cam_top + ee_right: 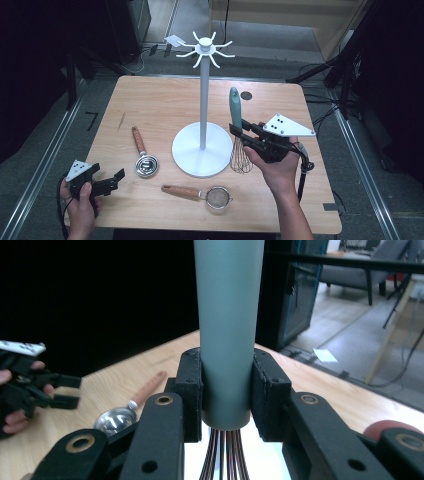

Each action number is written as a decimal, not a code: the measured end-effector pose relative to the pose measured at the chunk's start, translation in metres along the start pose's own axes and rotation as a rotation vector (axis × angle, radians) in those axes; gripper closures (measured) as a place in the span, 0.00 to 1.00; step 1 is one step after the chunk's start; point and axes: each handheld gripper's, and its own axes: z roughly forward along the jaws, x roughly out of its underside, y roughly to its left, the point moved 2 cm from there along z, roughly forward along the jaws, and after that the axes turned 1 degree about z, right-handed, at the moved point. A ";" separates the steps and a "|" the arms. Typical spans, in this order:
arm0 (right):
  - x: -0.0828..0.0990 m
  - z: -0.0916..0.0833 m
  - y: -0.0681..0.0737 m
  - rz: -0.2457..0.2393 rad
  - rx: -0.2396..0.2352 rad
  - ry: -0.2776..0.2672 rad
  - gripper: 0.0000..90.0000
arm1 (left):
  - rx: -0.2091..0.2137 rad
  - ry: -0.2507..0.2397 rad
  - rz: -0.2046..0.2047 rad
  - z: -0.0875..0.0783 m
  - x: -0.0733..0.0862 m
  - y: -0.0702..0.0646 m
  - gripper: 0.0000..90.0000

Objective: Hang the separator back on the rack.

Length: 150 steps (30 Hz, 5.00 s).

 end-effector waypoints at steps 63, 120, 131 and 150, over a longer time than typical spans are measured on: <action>-0.054 0.031 0.034 0.032 -0.023 -0.164 0.79 | -0.019 -0.004 0.022 0.000 0.000 -0.003 0.00; -0.095 0.034 0.022 -0.077 0.124 -0.369 1.00 | -0.015 0.002 0.013 0.001 0.000 -0.002 0.00; -0.099 0.030 0.035 -0.095 0.110 -0.398 1.00 | -0.017 0.002 0.014 0.001 0.000 -0.002 0.00; -0.100 0.042 0.059 -0.121 0.099 -0.385 1.00 | -0.016 0.004 0.015 0.001 0.000 -0.002 0.00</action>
